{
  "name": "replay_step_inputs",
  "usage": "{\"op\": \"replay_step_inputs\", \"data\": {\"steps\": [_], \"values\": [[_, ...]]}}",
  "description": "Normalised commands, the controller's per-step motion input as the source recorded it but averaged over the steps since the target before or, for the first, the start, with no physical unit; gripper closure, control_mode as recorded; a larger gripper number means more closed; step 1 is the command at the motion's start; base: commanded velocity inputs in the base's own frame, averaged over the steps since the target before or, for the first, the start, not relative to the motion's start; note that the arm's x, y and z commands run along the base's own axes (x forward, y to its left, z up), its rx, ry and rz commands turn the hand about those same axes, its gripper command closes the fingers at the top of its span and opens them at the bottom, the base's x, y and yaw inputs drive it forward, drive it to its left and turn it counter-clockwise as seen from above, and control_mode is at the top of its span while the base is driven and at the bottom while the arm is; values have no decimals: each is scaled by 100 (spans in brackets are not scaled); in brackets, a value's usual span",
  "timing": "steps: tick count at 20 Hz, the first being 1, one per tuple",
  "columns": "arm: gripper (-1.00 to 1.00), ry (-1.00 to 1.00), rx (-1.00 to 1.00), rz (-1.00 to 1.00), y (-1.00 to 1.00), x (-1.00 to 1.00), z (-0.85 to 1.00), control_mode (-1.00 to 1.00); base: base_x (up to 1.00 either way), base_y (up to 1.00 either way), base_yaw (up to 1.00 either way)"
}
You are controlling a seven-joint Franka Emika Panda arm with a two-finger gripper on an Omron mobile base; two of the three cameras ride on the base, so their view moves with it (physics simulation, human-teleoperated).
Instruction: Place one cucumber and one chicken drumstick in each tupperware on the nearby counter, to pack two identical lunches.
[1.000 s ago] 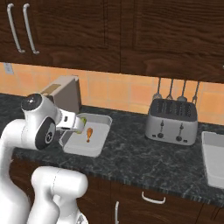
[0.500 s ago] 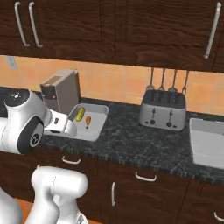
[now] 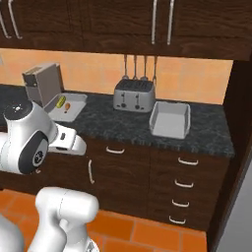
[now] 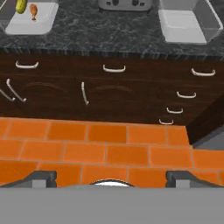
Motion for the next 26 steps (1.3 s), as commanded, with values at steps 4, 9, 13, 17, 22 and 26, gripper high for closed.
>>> {"op": "replay_step_inputs", "data": {"steps": [4,9,13,17,22,26], "values": [[-100,0,0,0,0,0,0,100,-79,-100,-8],[-100,0,0,0,0,0,0,100,-51,-100,-7],[-100,0,0,0,0,0,0,100,13,-100,-4],[-100,0,0,0,0,0,0,100,99,-27,4],[-100,0,0,0,0,0,0,100,7,-66,1],[-100,0,0,0,0,0,0,100,-10,-100,0]]}}
